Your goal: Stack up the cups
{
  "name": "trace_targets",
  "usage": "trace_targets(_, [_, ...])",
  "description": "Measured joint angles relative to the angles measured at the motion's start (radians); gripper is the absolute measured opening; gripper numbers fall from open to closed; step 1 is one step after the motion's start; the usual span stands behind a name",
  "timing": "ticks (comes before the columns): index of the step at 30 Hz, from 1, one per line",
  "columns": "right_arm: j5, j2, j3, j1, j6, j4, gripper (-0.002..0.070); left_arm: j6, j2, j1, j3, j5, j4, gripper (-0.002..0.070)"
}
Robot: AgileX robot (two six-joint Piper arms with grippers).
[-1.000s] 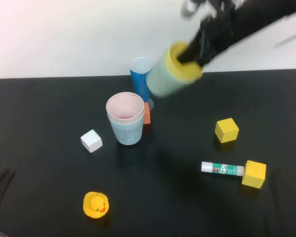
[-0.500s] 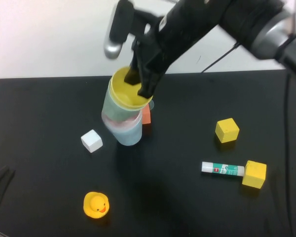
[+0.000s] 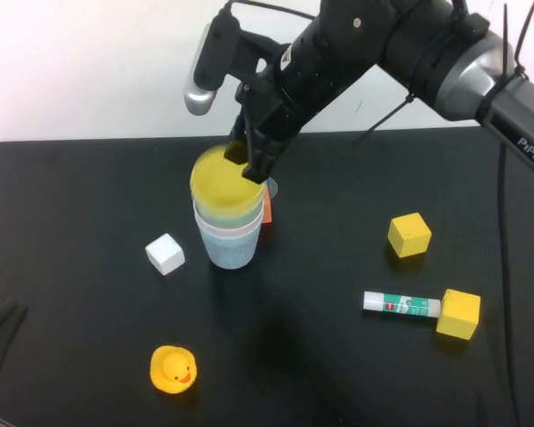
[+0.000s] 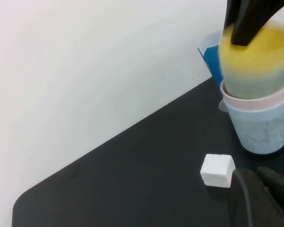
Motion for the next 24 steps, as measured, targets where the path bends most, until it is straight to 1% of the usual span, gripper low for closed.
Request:
trace_targets(2, [0.0,-0.002,0.0,0.0,0.011,0.0,0.0244,0.0,0.0,0.0,0.0,0.0,0.0,-0.0001])
trace_targets(4, [0.0,-0.019,0.0,0.0,0.014,0.0,0.0281,0.0,0.0,0.0,0.0,0.0,0.0,-0.0001])
trace_targets(8, [0.0,-0.1,0.0,0.0,0.013,0.002,0.0303,0.0,0.0,0.0,0.0,0.0,0.0,-0.0001])
trace_targets(11, [0.003,-0.202,0.0,-0.01,-0.005,-0.001,0.0299,-0.006,-0.002,0.0,0.0,0.0,0.0,-0.0001])
trace_targets(13, [0.013,-0.281,0.0,-0.019,-0.01,-0.024,0.0273,-0.034,-0.021,0.0,0.0,0.0,-0.002,-0.0001])
trace_targets(15, [0.024,-0.378,0.007,-0.034,-0.012,-0.068,0.0225,-0.061,-0.044,0.0,0.0,0.0,-0.002,-0.0001])
trace_targets(18, [0.028,-0.531,0.071,-0.068,-0.012,-0.138,0.0102,-0.106,-0.085,0.0,0.0,0.002,-0.002,-0.0001])
trace_targets(20, [0.019,-0.642,0.152,-0.085,-0.008,-0.196,0.0043,-0.15,-0.107,0.0,0.0,0.014,-0.002,-0.0001])
trace_targets(24, [-0.054,-0.849,0.39,-0.09,0.049,-0.357,0.0008,-0.238,-0.138,0.0,0.0,0.043,-0.005,-0.0001])
